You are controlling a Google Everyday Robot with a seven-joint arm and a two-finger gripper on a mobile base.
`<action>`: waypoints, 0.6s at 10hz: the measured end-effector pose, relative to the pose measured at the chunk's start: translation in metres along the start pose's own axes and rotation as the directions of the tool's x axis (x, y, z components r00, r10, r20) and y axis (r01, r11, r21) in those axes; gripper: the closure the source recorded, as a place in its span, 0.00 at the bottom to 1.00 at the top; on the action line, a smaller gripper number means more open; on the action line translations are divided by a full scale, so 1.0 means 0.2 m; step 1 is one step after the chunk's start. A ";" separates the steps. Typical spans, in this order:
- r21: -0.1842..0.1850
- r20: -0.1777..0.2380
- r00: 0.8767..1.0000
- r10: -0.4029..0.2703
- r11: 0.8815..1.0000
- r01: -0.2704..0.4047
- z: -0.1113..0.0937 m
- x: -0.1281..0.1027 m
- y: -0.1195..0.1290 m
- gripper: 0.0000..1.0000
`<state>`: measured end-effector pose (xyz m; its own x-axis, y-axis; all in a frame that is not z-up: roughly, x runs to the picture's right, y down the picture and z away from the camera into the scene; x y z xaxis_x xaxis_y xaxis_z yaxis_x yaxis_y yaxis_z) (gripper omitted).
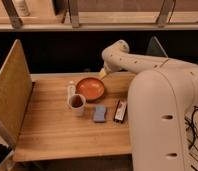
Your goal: Pick up the ceramic bowl
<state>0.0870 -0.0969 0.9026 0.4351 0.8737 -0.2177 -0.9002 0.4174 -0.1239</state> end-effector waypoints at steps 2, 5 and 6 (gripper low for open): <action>0.001 0.002 1.000 0.001 1.000 -0.001 -0.01 0.00 -0.01 0.20; 0.009 0.030 0.999 -0.036 0.999 0.036 -0.08 -0.01 0.00 0.20; 0.007 0.033 0.998 -0.058 0.998 0.058 -0.06 0.01 0.04 0.20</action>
<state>0.0814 -0.0948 0.8897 0.4856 0.8558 -0.1783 -0.8737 0.4689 -0.1292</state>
